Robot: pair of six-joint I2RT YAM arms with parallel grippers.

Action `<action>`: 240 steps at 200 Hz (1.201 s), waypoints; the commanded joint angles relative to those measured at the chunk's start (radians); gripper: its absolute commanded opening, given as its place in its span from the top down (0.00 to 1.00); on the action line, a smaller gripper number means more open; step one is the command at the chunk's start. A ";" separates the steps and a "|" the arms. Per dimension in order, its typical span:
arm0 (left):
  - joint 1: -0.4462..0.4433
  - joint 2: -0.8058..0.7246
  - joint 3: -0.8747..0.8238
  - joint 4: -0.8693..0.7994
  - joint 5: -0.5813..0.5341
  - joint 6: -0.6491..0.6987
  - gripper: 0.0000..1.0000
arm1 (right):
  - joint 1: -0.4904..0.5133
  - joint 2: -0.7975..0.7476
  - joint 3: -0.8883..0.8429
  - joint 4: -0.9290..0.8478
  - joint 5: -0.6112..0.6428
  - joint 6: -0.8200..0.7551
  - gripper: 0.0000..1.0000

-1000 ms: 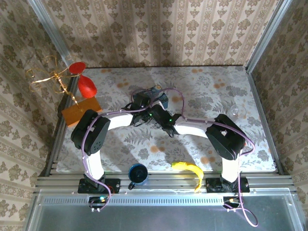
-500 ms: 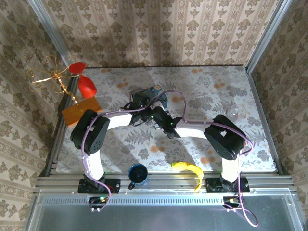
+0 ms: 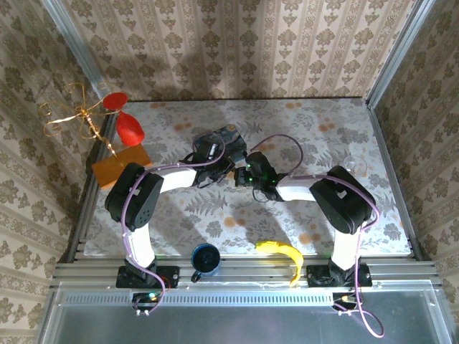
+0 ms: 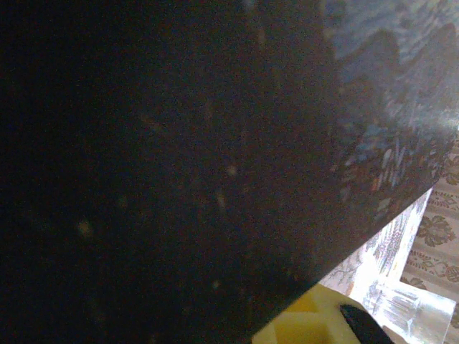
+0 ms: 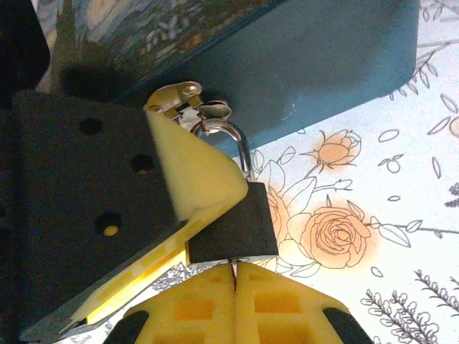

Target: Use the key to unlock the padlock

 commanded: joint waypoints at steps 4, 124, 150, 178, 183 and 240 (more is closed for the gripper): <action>-0.016 -0.049 -0.015 0.031 0.115 -0.029 1.00 | -0.068 0.037 -0.064 0.160 -0.178 0.199 1.00; -0.010 -0.052 -0.054 0.073 0.125 -0.043 0.97 | -0.164 0.138 -0.156 0.569 -0.347 0.657 1.00; -0.010 -0.054 -0.063 0.074 0.127 -0.046 0.96 | -0.166 0.173 -0.159 0.604 -0.343 0.713 1.00; -0.010 -0.057 -0.069 0.071 0.127 -0.042 0.90 | -0.166 0.193 -0.166 0.609 -0.334 0.721 1.00; -0.010 -0.058 -0.071 0.071 0.127 -0.042 0.89 | -0.166 0.193 -0.170 0.608 -0.333 0.718 1.00; -0.009 -0.064 -0.085 0.055 0.116 -0.034 0.84 | -0.163 0.124 -0.193 0.519 -0.310 0.640 1.00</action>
